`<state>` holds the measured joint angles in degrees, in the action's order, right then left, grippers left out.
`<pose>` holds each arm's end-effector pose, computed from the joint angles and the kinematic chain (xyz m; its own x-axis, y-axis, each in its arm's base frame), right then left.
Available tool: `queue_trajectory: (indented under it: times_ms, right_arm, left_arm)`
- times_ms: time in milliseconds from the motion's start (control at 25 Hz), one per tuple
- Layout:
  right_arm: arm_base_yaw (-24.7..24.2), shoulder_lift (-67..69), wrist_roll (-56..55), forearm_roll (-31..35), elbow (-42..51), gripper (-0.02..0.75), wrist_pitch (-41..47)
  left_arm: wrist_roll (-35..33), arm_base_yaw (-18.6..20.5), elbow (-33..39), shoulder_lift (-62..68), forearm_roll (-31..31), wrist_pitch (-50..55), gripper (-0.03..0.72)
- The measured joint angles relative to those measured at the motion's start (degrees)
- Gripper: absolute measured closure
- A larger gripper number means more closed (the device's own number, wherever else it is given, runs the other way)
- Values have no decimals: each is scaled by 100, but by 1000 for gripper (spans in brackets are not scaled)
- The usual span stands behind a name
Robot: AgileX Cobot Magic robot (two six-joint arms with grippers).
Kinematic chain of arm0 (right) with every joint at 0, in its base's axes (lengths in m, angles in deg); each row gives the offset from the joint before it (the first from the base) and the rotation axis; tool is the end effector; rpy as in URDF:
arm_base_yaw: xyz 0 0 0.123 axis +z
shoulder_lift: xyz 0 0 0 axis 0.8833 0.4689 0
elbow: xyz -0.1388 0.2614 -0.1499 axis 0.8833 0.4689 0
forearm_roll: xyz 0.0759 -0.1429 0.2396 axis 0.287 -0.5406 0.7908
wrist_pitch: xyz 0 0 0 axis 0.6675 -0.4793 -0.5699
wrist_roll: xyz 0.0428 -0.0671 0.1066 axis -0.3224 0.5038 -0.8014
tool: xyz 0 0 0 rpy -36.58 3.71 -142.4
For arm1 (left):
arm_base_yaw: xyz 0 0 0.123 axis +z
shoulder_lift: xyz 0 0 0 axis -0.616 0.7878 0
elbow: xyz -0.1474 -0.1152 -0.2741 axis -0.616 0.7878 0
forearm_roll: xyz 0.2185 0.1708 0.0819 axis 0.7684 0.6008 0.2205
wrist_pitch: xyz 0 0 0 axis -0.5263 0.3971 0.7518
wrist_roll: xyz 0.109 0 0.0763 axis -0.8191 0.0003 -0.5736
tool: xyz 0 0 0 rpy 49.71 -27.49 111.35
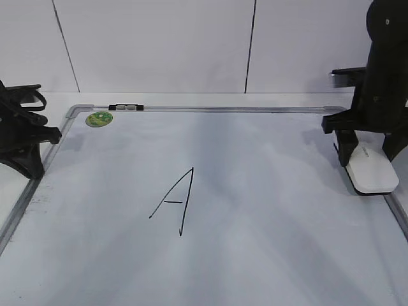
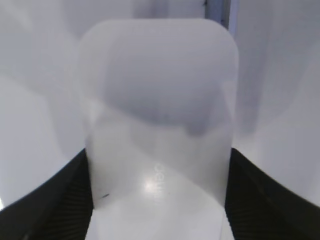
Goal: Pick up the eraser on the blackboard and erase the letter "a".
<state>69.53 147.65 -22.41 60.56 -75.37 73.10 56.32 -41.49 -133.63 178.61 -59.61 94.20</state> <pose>0.4458 0.0409 0.1949 -0.9998 0.0107 -0.0196 0.0132 0.9914 -0.1300 0.4436 -0.0439 0.1320 -0.9971 -0.0116 -0.0747 -0.0015 0.9911 -0.1332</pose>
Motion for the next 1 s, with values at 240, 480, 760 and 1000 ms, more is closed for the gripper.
queue_trajectory:
  times_ms: [240,480,760,1000]
  right_arm:
    - [-11,173,0,23,0,174,-8]
    - [-11,263,0,22,10,174,-22]
    - [-11,263,-26,-153,10,174,-25]
    - [-11,263,-40,-177,10,174,-35]
  left_arm:
    - [0,0,0,0,0,0,655]
    - [0,0,0,0,0,0,655]
    - [0,0,0,0,0,0,655]
    - [0,0,0,0,-11,0,655]
